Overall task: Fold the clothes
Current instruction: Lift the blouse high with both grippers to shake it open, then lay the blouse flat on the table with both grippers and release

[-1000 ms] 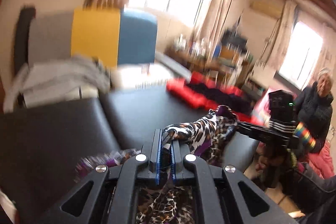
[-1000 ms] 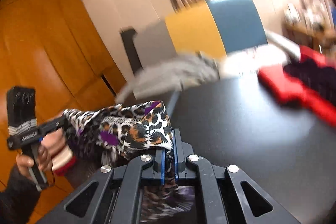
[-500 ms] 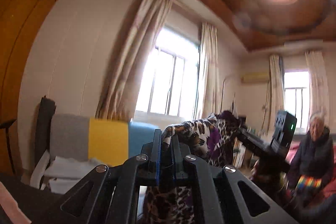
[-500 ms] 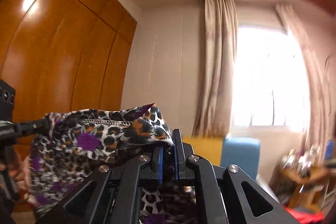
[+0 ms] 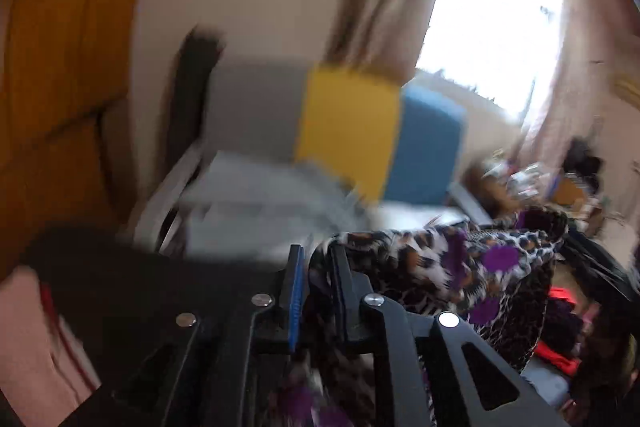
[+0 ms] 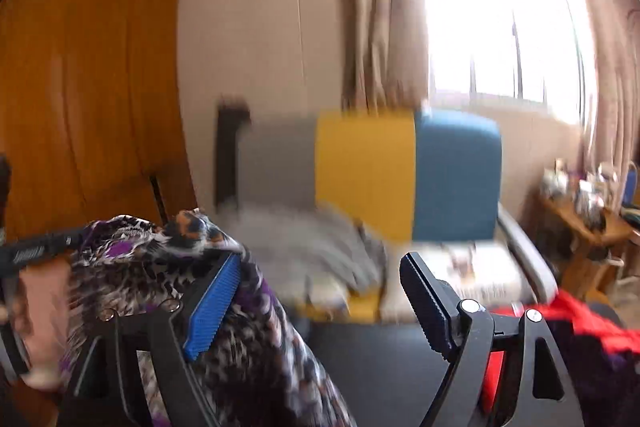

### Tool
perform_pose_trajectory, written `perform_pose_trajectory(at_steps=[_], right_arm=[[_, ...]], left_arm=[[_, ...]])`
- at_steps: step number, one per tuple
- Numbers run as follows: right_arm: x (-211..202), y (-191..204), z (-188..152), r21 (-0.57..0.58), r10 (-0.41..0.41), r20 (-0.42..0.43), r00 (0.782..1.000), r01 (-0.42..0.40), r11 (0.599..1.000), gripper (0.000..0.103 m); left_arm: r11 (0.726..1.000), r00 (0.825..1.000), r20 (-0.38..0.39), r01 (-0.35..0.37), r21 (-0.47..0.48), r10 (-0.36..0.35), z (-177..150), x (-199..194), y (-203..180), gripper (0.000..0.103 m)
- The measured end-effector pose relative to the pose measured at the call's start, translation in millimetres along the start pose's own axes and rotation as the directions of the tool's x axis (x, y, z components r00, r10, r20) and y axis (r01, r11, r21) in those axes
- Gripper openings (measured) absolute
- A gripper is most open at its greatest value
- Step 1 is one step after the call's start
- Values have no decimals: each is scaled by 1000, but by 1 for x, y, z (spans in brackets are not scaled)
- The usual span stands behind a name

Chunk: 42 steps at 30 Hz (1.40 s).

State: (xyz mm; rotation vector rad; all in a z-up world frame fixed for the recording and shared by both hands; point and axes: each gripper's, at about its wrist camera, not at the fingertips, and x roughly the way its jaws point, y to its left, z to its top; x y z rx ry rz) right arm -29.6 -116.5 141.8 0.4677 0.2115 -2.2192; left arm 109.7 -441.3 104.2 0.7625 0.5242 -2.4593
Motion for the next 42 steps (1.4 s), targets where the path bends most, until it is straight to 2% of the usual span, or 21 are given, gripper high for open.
perform_pose_trajectory(at_steps=[6,10,14,15,16,17,18,19,20,22,24,27,28,30,32,33,34,35,37,39,42], right_arm=[[26,-19,-121,28,86,-235,968,-81,996,83],[35,-43,-219,169,186,-373,909,-130,977,86],[80,-53,-273,352,279,-455,845,-118,929,86],[96,-58,-273,379,290,-456,841,-111,919,86],[106,-60,-275,428,314,-443,840,-110,897,79],[106,-63,-276,463,329,-418,847,-113,879,58],[107,-65,-277,496,343,-394,853,-117,861,45],[107,-65,-277,499,337,-389,857,-111,859,23],[108,-65,-276,489,327,-393,859,-106,866,11],[109,-63,-269,419,295,-416,860,-107,902,8],[100,-69,-256,314,208,-415,886,-75,946,8],[74,-105,-231,157,-21,-384,923,88,984,7],[63,-122,-221,114,-108,-366,924,160,981,7],[39,-170,-204,87,-278,-335,900,324,942,7],[21,-216,-191,121,-405,-327,854,463,878,12],[9,-232,-189,160,-403,-330,854,471,867,13],[-3,-247,-186,200,-398,-333,855,477,856,26],[-11,-252,-188,247,-352,-323,879,437,865,62],[-15,-246,-203,351,-175,-314,933,286,892,99],[-5,-222,-225,408,-2,-310,951,135,903,99],[26,-176,-265,496,210,-332,919,-19,868,99]], left_arm=[[984,976,-201,44,-171,-79,-76,53,57,15],[979,946,-299,68,-190,-123,-151,53,61,16],[986,915,-387,55,-160,-114,-232,48,41,16],[987,910,-400,51,-153,-110,-247,48,37,16],[987,906,-410,50,-153,-109,-259,46,36,16],[987,902,-417,47,-154,-108,-267,46,35,16],[987,901,-422,43,-155,-105,-271,47,34,16],[987,904,-415,47,-153,-107,-272,44,33,16],[988,908,-404,59,-144,-113,-272,41,31,16],[991,907,-405,80,-103,-116,-270,47,29,16],[993,906,-407,101,-56,-115,-266,53,26,16],[992,907,-408,122,29,-100,-260,63,20,16],[990,909,-407,126,61,-90,-258,67,18,16],[987,911,-404,129,95,-80,-252,75,17,16],[986,914,-398,134,103,-82,-244,87,16,16],[985,916,-393,135,106,-83,-239,94,16,16],[985,918,-387,135,111,-83,-235,101,15,16],[985,919,-386,129,112,-76,-230,106,14,16],[989,917,-396,102,107,-52,-222,114,12,16],[994,914,-406,68,90,-25,-213,119,11,16],[999,928,-370,47,-3,-45,-211,98,18,17]])
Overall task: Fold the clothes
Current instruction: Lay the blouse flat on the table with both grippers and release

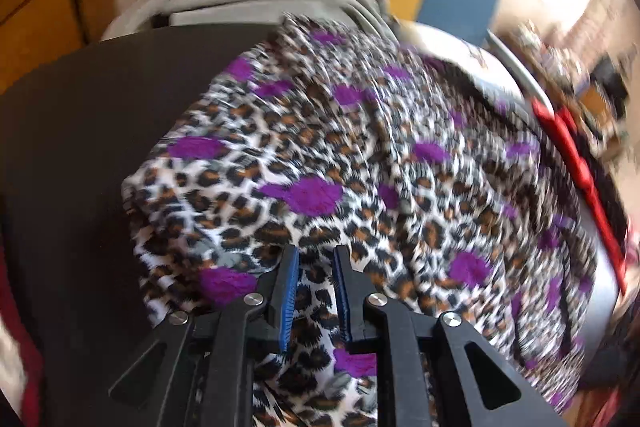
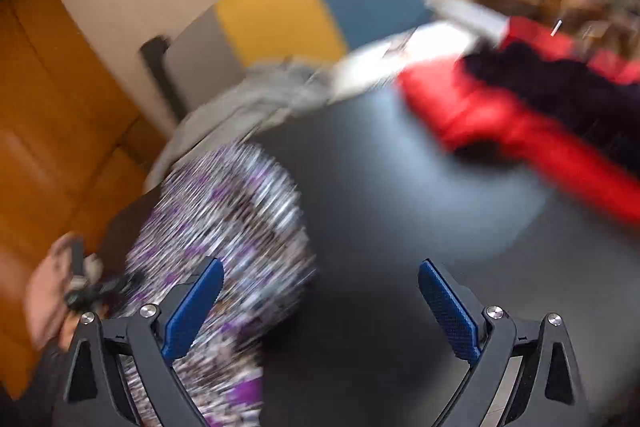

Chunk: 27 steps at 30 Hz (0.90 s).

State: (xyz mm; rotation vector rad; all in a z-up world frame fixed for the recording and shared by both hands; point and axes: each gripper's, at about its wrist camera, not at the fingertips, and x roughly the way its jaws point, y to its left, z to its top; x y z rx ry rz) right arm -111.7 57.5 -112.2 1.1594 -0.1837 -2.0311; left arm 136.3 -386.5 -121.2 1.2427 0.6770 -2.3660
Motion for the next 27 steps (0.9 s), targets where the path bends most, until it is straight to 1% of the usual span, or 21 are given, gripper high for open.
perform_pose_trajectory(at_steps=[2,4,6,8,9,10,11,12,13,15,16,17,18,19,20,21,22,23,24,25,27], right_arm=[[34,9,-21,14,27,-69,997,-26,1000,99],[67,20,-39,52,52,-98,994,-47,998,102],[69,38,-41,-33,1,-17,1000,-2,999,94],[77,48,-38,-95,-98,-43,994,93,991,60],[79,54,-36,-174,-133,-63,989,121,977,49],[81,61,-34,-254,-172,-78,982,147,956,21],[76,65,-30,-349,-254,-48,966,222,910,10],[70,69,-26,-438,-331,-9,944,294,850,10],[64,72,-22,-517,-401,37,915,361,776,10],[40,57,3,-529,-507,148,849,502,685,10],[24,44,19,-495,-556,200,807,572,654,10],[4,25,39,-430,-599,231,767,633,644,10],[-13,9,51,-368,-628,245,738,670,644,12],[-29,-7,63,-305,-657,257,709,704,641,27],[-44,-19,70,-254,-680,271,681,732,632,49],[-61,-30,74,-211,-682,278,676,736,643,63],[-74,-37,74,-175,-673,283,683,727,664,86],[-85,-43,70,-149,-660,288,694,713,685,98],[-96,-48,63,-138,-638,290,714,691,710,99],[-96,-50,61,-144,-626,287,725,679,720,99],[-90,-43,49,-167,-565,274,778,617,769,99]], left_arm=[[997,998,31,60,-39,-59,-16,-18,1,19],[994,994,50,96,-45,-94,-34,-34,0,21],[991,990,57,133,-29,-131,-54,-45,-4,24],[986,984,57,169,-7,-168,-73,-54,-10,26],[984,982,51,181,9,-181,-81,-56,-13,27],[982,981,44,189,22,-190,-89,-58,-15,27],[981,981,34,191,29,-192,-97,-60,-17,28],[982,982,26,188,28,-189,-103,-60,-18,29],[982,982,19,185,19,-186,-108,-59,-18,29],[982,982,2,189,-14,-189,-118,-57,-14,30],[981,981,-5,193,-27,-193,-121,-55,-12,31],[980,981,-7,192,-46,-193,-124,-54,-9,31],[979,981,-2,195,-67,-196,-127,-55,-5,31],[975,978,2,207,-80,-207,-129,-56,-2,31],[972,976,6,216,-91,-217,-129,-57,-1,31],[969,975,15,223,-104,-223,-129,-59,1,32],[965,972,27,236,-116,-234,-130,-63,1,32],[959,967,39,256,-125,-253,-131,-68,1,33],[952,961,51,276,-134,-271,-132,-72,2,37],[947,957,58,290,-138,-284,-134,-76,1,39],[951,958,49,285,-117,-281,-137,-82,-3,43]])
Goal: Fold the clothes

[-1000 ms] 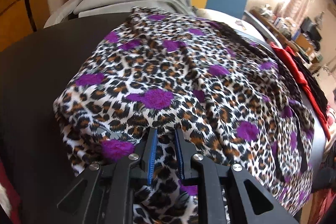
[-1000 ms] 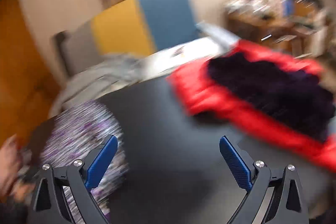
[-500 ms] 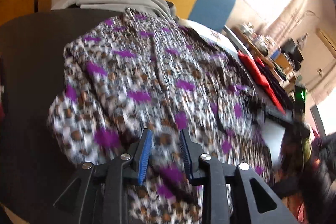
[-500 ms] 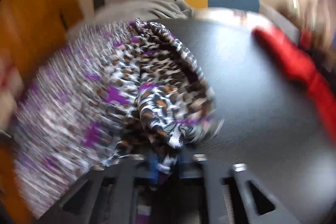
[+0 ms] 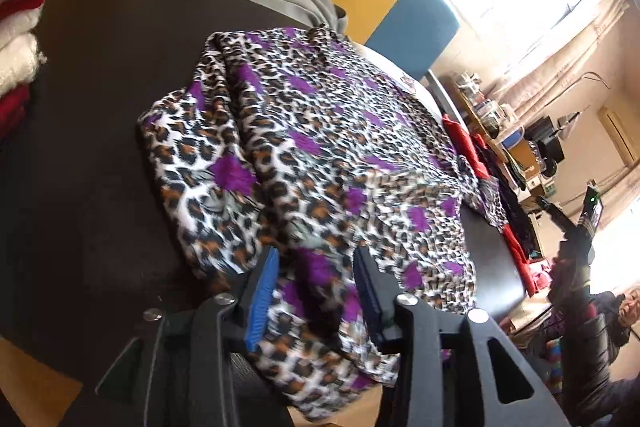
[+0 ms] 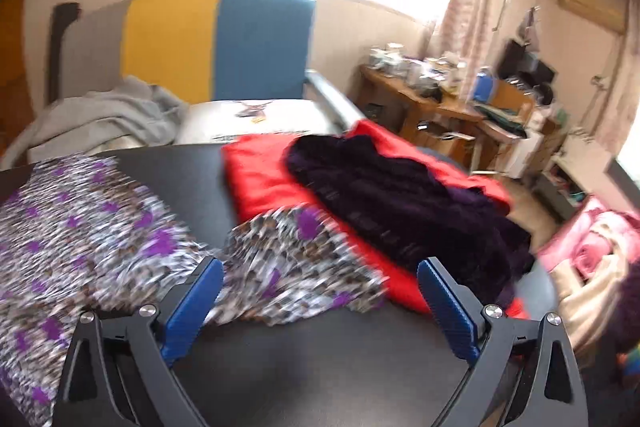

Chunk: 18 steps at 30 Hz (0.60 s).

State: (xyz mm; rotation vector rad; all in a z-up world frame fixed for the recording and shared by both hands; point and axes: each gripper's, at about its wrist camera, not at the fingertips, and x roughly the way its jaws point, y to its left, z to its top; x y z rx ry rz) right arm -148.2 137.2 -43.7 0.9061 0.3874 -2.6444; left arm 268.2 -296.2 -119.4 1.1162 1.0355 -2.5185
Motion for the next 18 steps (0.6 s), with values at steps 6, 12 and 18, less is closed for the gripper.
perform_pose_trajectory(at_steps=[6,12,18], right_arm=[[-31,97,-47,-82,466,-66,882,-470,879,99],[-34,225,-107,-141,684,-253,684,-726,674,99],[-26,226,-136,-71,712,-275,646,-752,655,100]], left_arm=[[996,996,-75,-50,76,55,-14,7,-19,43],[989,984,-120,-120,83,130,-10,27,-23,32],[996,998,-52,23,-83,-27,20,8,2,3]])
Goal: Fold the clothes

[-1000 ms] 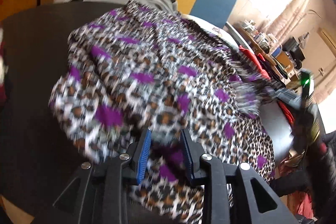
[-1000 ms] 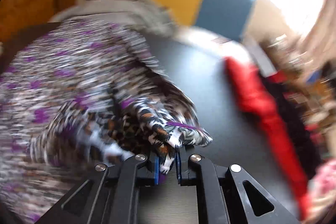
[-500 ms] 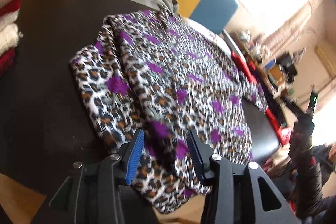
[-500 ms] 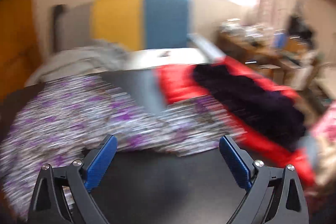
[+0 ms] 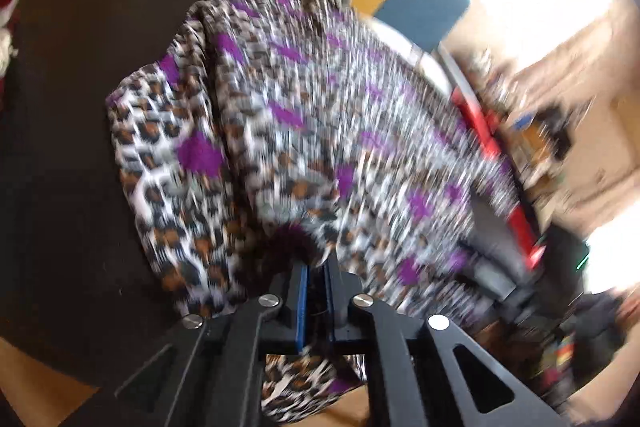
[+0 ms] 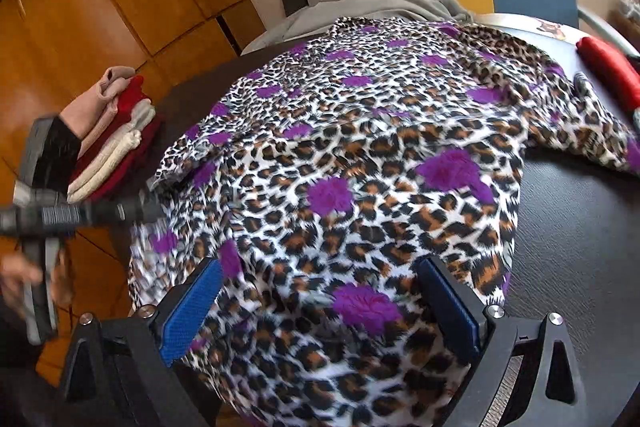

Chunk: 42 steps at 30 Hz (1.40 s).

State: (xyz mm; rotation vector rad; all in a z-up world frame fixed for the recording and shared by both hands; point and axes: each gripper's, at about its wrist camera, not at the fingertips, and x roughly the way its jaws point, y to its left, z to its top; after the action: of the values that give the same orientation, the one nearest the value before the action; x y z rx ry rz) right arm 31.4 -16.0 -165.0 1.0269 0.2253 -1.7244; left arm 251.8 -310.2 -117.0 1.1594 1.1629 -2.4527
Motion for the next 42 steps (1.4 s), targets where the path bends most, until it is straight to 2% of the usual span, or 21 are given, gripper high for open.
perform_pose_trajectory(at_steps=[3,5,7,9,11,12,13,15,17,18,19,21,24,26,29,31,32,33,38,40,42], right_arm=[[-10,-9,-11,-79,-43,-5,999,43,996,100],[-16,-17,-16,-142,-81,-12,997,78,987,100],[-19,-21,-20,-223,-174,-28,984,163,961,101],[-25,-32,-19,-231,-216,-38,976,202,952,103],[-32,-46,-17,-201,-245,-49,968,231,952,103],[-34,-52,-15,-182,-261,-52,964,248,952,103],[-36,-58,-13,-157,-277,-52,959,266,951,103],[-40,-70,-10,-105,-308,-54,950,302,948,103],[-40,-72,-10,-64,-321,-37,946,318,946,103],[-40,-70,-11,-60,-334,-22,942,333,941,103],[-40,-66,-13,-58,-347,-5,938,347,936,103],[-42,-65,-17,-41,-355,21,935,356,934,103],[-45,-66,-20,-37,-346,44,937,348,937,103],[-47,-59,-23,-37,-342,58,938,344,938,103],[-50,-53,-27,-34,-333,81,939,337,941,103],[-45,-66,-22,-43,-331,87,939,336,941,103],[-46,-65,-23,-43,-333,91,939,338,940,103],[-44,-70,-20,-45,-329,91,940,334,941,103],[-45,-71,-21,-45,-325,99,940,331,943,103],[-45,-72,-21,-44,-323,103,941,329,943,103],[-45,-73,-21,-44,-322,106,941,328,944,103]], left_arm=[[997,993,110,50,-62,-43,27,-40,17,3],[997,980,197,17,-69,-3,45,-78,29,3],[996,964,255,-59,-61,73,56,-108,38,3],[968,921,300,-245,-50,248,67,-138,47,3],[906,846,328,-410,-108,422,74,-157,62,3],[878,814,329,-452,-157,478,76,-164,71,3],[878,817,322,-440,-189,479,75,-169,79,3],[938,898,280,-297,-179,338,66,-159,82,19],[981,971,178,-137,-135,160,51,-125,77,23],[992,990,117,-72,-108,84,42,-103,71,26],[996,997,70,-27,-82,33,32,-83,63,28],[998,999,-5,41,-52,-41,14,-50,48,39],[991,989,-89,113,-72,-119,-5,-9,30,47],[992,988,-103,109,-67,-116,-8,6,22,50],[998,996,-80,45,-47,-49,-3,21,15,50],[999,998,-63,28,-37,-31,-1,26,9,46],[999,998,-53,33,-27,-35,-1,25,6,26],[999,998,-43,34,-16,-35,-1,22,4,4],[998,994,89,61,-24,-59,14,-39,11,0],[997,980,195,61,-54,-50,26,-91,26,0],[998,963,269,-3,-68,22,32,-134,39,0]])
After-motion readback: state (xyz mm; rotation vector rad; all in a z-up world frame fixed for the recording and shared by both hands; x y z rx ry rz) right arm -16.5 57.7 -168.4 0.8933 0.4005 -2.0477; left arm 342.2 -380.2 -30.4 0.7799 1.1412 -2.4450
